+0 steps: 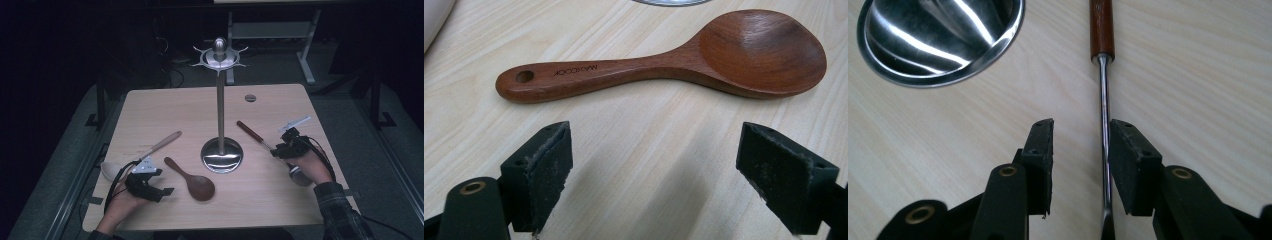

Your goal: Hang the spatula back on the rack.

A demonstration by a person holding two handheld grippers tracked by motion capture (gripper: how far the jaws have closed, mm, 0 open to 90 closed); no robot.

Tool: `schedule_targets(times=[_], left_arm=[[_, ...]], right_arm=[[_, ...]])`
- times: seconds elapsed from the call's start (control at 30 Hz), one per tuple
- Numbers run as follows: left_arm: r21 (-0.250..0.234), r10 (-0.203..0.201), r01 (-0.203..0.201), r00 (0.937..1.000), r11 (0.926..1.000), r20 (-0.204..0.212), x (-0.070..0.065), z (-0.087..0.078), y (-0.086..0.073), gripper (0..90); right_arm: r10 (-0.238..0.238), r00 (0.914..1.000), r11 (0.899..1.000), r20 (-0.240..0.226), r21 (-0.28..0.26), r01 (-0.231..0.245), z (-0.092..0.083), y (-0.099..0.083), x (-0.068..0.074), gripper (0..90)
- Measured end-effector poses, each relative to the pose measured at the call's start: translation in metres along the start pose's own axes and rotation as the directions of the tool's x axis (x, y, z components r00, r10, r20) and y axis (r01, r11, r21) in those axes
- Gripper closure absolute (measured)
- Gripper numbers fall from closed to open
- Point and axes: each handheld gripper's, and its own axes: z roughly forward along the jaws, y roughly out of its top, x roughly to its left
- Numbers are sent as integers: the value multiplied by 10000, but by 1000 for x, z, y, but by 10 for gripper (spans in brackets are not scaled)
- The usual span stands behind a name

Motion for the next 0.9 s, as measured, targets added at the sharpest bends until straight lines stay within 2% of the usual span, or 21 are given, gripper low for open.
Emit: schedule_targets(times=[0.17, 0.27, 0.4, 0.6, 0.67, 0.83, 0.9], left_arm=[[86, 70, -71, 10000, 9999, 71, 0, 1, 0, 145], [49, -18, 18, 9999, 10000, 111, 0, 1, 0, 145], [124, 70, -72, 9999, 9999, 141, 0, 2, 0, 145], [125, 105, -107, 9998, 9999, 185, -1, 2, 0, 145], [135, 100, -103, 9997, 9999, 208, -1, 1, 0, 145], [126, 57, -60, 9997, 9999, 251, -1, 1, 0, 145], [136, 71, -75, 9996, 9999, 257, -1, 1, 0, 145]], right_arm=[[-307, 9995, 9988, 96, 375, 304, 8, 19, -1, 623], [-473, 9988, 9960, 137, 768, 461, 14, 31, -1, 626], [-659, 9976, 9881, 209, 1404, 623, 24, 47, -3, 631], [-970, 9948, 9777, 317, 1901, 893, 40, 68, -4, 636], [-974, 9948, 9734, 310, 2113, 887, 46, 73, -4, 636], [-854, 9960, 9702, 277, 2298, 768, 60, 83, -6, 636], [-912, 9951, 9655, 387, 2481, 788, 66, 86, -7, 635]])
